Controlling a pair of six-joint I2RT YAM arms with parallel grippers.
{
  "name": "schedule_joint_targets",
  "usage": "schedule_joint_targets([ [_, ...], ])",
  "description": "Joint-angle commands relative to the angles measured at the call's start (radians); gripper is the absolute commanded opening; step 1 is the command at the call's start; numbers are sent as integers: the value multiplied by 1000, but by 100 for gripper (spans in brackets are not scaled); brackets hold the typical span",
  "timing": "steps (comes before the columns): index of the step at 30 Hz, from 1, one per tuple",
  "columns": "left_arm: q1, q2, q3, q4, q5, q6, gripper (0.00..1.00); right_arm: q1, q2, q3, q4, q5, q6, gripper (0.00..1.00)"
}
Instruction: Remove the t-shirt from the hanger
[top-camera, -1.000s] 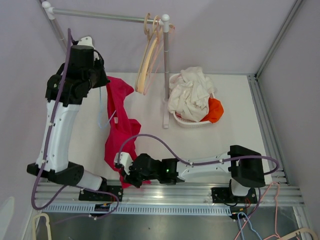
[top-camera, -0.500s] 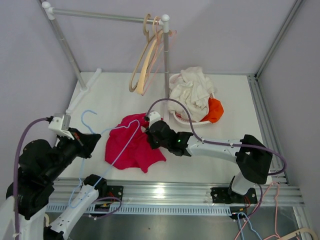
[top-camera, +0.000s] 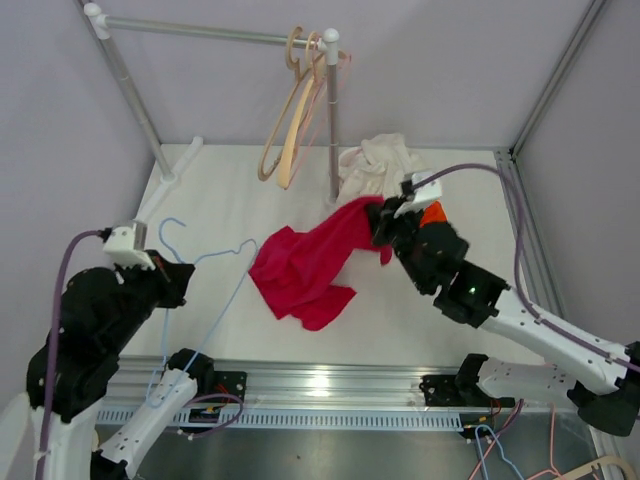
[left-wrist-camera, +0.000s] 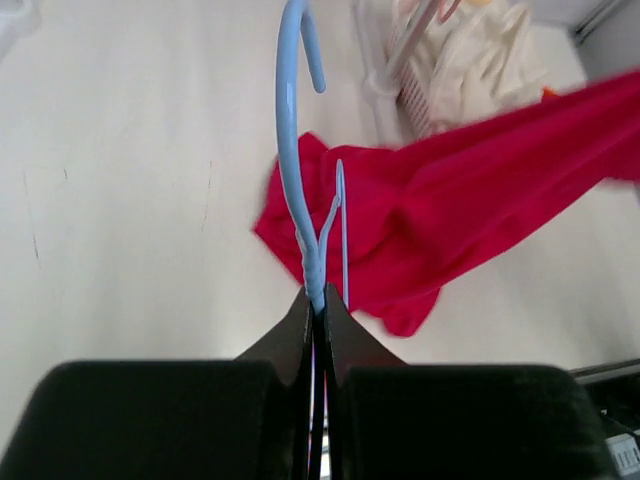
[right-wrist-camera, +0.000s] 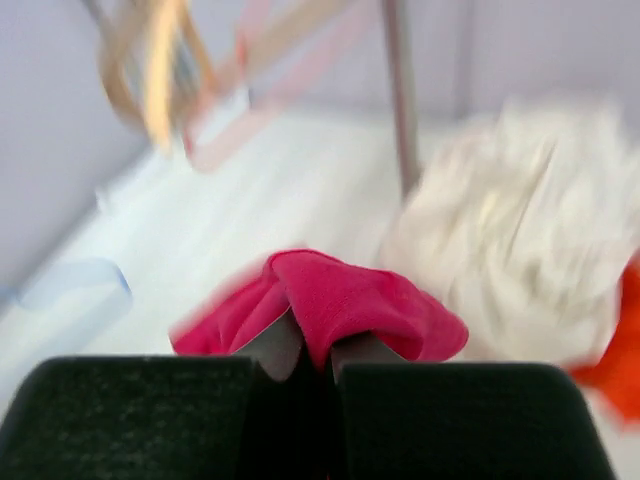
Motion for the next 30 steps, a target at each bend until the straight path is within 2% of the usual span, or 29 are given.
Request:
schedule_joint_targets([
  [1,-1,72,-86,65,5,-14,1,-57,-10,199,307,17,-327,0],
  [2,-1,62,-105,85,2,-16,1,-75,24,241,408,-22,-385,0],
  [4,-1,68,-114,108,-12,-16,1,-149,84,415,461,-150,-482,0],
  [5,-1,77,-107,109,-13,-13,1,-179,172,496,440,-195,-490,0],
  [6,-1,100,-104,106,-15,-12,1,-234,226,688,417,-233,-487,0],
  [8,-1,113,-96,108,-16,-4,1,-276,396,891,353,-316,-487,0],
  [11,-1,122,-96,122,-27,2,1,-325,551,1208,392,-340,-490,0],
  [12,-1,128,-95,125,-33,5,1,-353,658,1387,383,-346,-472,0],
  [14,-1,143,-93,140,-39,8,1,-396,791,1633,260,-393,-426,0],
  [16,0,188,-88,161,-32,24,1,-431,944,1827,225,-401,-346,0],
  [17,3,214,-81,163,-36,27,1,-456,958,1854,263,-396,-324,0],
  [18,5,244,-55,163,-41,33,1,-463,952,1812,301,-399,-303,0],
  [19,8,312,-27,165,-50,53,1,-476,904,1746,343,-407,-278,0],
  [20,14,346,6,163,-70,61,1,-497,877,1613,421,-415,-228,0],
  [21,38,375,22,168,-70,68,1,-509,862,1583,430,-425,-190,0],
  [25,105,478,93,210,20,29,1,-531,876,1601,372,-447,-143,0],
  [30,120,565,114,295,-1,-24,1,-534,865,1590,274,-432,-178,0],
])
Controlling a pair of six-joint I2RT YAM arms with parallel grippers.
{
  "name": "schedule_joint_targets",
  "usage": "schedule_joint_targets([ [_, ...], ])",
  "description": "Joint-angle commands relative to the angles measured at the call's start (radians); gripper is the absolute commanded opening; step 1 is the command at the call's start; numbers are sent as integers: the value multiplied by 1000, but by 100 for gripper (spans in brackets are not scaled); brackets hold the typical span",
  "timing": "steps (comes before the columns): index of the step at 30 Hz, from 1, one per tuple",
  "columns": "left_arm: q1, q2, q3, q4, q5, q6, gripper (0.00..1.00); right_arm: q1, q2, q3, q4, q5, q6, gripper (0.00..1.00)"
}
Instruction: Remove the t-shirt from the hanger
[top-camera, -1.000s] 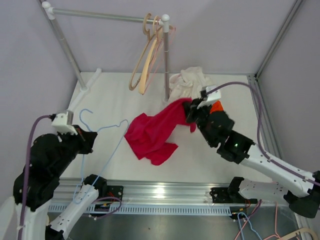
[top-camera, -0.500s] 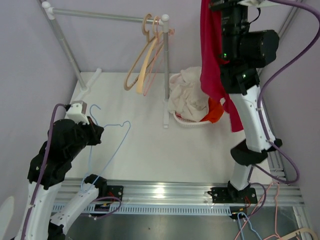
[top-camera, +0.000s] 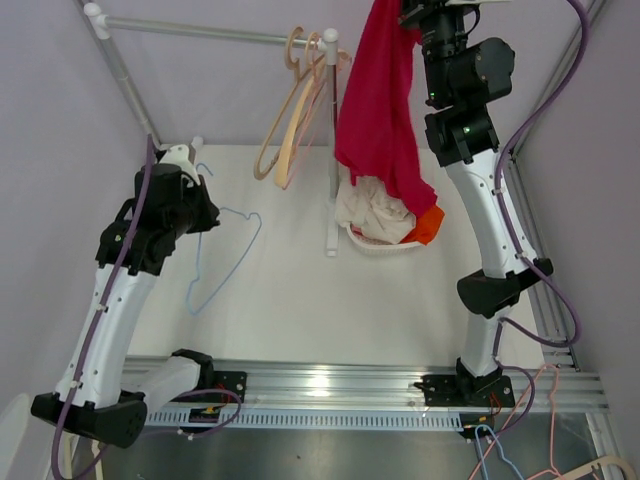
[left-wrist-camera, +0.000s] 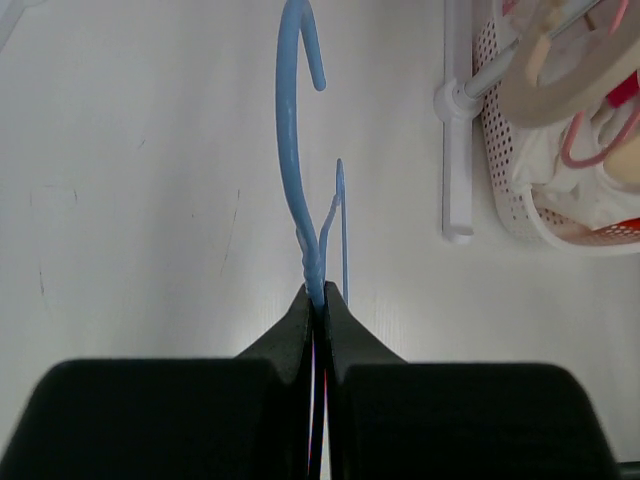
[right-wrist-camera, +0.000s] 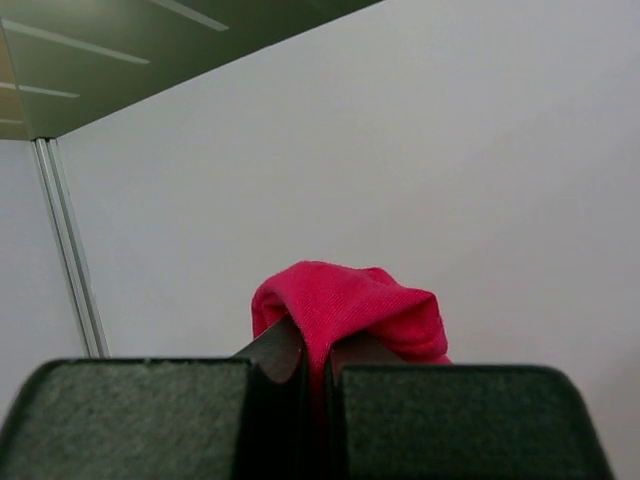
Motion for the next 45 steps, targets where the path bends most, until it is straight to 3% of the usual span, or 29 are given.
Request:
schedule_joint_targets([
  [1,10,42,67,114,-4,-44,0,2,-57,-3,-14,-1,-6,0],
  [3,11,77,88,143,-8,-49,1,2,-126,-82,-103,63,-28,0],
  [5,11,93,104,180,-26,-51,1,-3,-196,-300,-157,215,-8,0],
  [8,11,131,185,188,-70,-52,0,-49,-338,-621,-191,214,114,0],
  [10,11,174,249,163,-90,-49,1,-67,-385,-749,-301,183,179,0],
  [14,17,228,387,128,-129,-29,1,-77,-372,-831,-500,155,245,0],
  [19,45,263,459,140,-121,-3,1,-109,-137,-831,-841,-162,274,0],
  [21,54,271,467,161,-101,6,1,-153,31,-862,-861,-380,293,0],
  [25,56,271,446,265,-18,41,1,-190,99,-1067,-645,-516,369,0],
  [31,56,304,421,374,49,91,1,-196,124,-1135,-628,-486,365,0],
  [35,56,349,415,463,132,114,0,-196,-14,-1124,-659,-373,354,0],
  [36,56,361,423,474,147,124,1,-196,-42,-1111,-675,-324,353,9],
  [37,57,378,456,471,154,127,1,-196,-89,-1094,-715,-307,345,31],
  [38,54,413,469,467,160,132,1,-193,-106,-1051,-737,-288,333,61],
  [40,56,442,516,448,161,134,1,-189,-156,-1012,-784,-232,322,71],
  [41,54,462,524,448,161,137,1,-184,-174,-999,-792,-216,316,83],
  [45,45,473,532,477,158,143,1,-184,-223,-922,-820,-192,307,85],
])
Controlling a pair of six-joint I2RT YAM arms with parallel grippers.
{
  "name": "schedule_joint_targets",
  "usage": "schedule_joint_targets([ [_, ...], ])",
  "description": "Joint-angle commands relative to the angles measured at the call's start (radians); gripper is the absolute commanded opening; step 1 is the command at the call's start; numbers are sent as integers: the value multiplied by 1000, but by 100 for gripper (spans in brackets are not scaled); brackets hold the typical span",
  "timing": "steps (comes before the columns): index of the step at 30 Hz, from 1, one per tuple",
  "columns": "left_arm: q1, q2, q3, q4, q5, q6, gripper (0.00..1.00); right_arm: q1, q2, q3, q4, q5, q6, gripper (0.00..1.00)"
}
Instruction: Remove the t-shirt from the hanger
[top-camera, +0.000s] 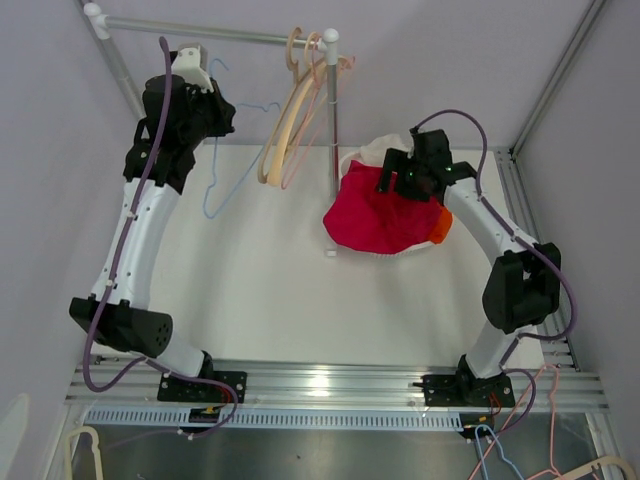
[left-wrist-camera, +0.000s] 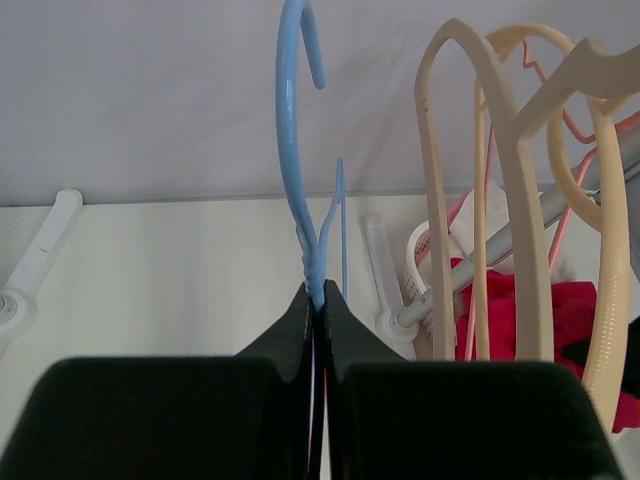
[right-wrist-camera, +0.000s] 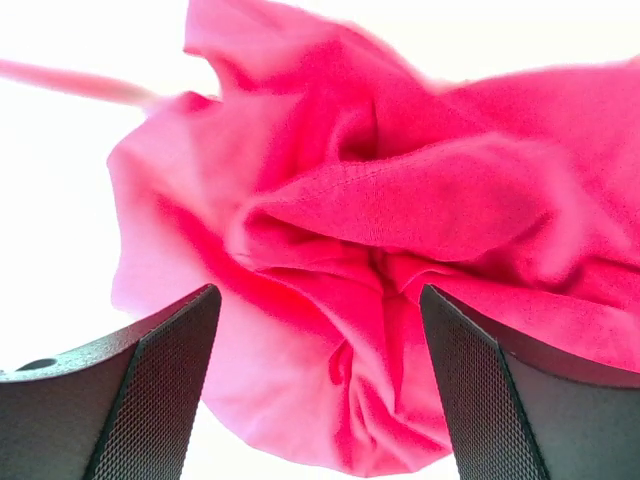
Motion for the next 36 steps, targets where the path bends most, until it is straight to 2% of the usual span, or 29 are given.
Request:
schedule_joint_targets([
  [1,-14,-12,56,79,22,33,0,-3,-61,92,-89,76,-28,85],
  [5,-47,-9,69,102,-11,76,1,-1,-71,147,-125,82,-29,85],
  [11,-93,22,114,152,-37,149,1,-4,-178,148,-138,102,-40,86],
  [16,-121,146,339,56,-53,165,1,-9,-271,144,-158,102,-60,86],
  [21,-138,220,368,117,-39,168,1,-12,-337,121,-161,127,-77,86],
  [22,-146,240,387,85,-34,165,1,-12,-351,114,-154,122,-75,86],
  [23,-149,266,470,58,-27,156,1,-14,-377,106,-149,119,-72,86],
  [25,-161,327,505,25,-24,153,1,-10,-402,97,-143,87,-65,86],
  [31,-184,384,484,91,-47,166,1,-7,-503,63,-132,40,-68,86],
  [35,-183,409,477,53,-11,130,1,-7,-542,20,-157,33,-78,86],
  [36,-184,407,468,35,-17,122,12,-6,-557,10,-151,32,-80,86],
])
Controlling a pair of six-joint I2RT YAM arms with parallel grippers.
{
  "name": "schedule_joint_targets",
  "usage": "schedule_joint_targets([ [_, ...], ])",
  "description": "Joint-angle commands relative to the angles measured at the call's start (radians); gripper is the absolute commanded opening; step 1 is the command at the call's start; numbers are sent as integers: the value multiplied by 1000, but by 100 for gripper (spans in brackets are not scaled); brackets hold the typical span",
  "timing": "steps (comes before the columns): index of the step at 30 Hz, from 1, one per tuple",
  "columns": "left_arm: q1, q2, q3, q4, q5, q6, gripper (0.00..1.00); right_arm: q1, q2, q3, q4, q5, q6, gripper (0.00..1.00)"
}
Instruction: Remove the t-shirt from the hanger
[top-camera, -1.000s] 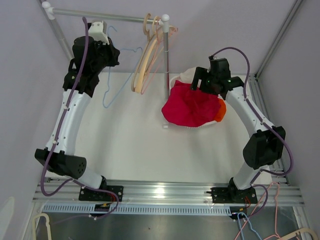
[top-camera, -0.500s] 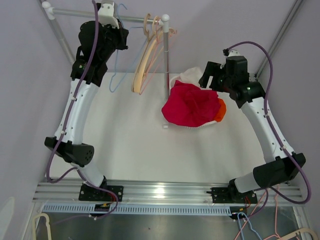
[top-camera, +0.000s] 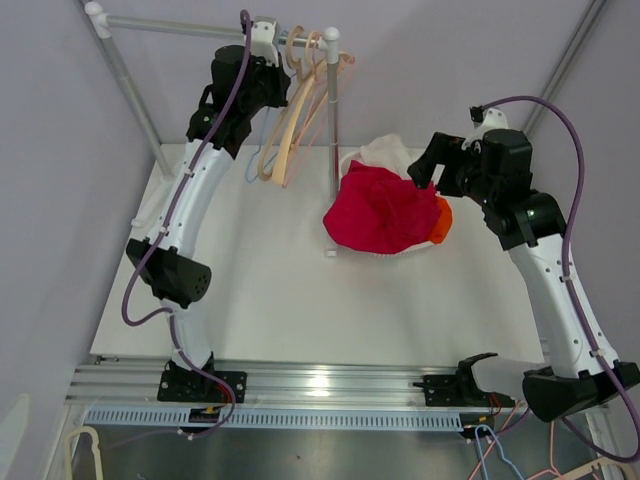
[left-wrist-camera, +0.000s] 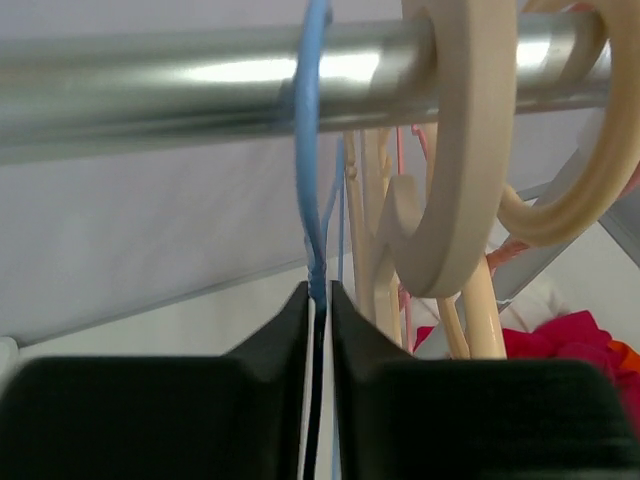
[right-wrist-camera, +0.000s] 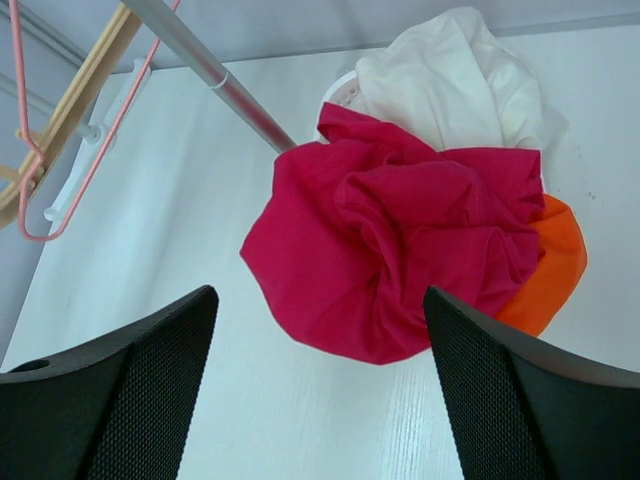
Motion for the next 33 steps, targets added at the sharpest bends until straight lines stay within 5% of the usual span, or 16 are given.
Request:
schedule_joint_targets([
  [1,-5,-22,3,-13,-17,-36,23,1,-43,-38,1,-25,-18,89],
  [8,-7,-327,-281,100,-66,-65,99,1,-86,-115,33,-53,-17,91],
  [17,-8,-731,-515,-18,-188,-232,100,3,-155,-184,72,-88,-10,92],
  [28,-10,-1375,-1199,-124,9,-275,100,17,-373,-388,134,-160,-4,93],
  [33,-10,-1546,-1336,-214,27,-258,99,17,-484,-530,133,-166,0,93],
])
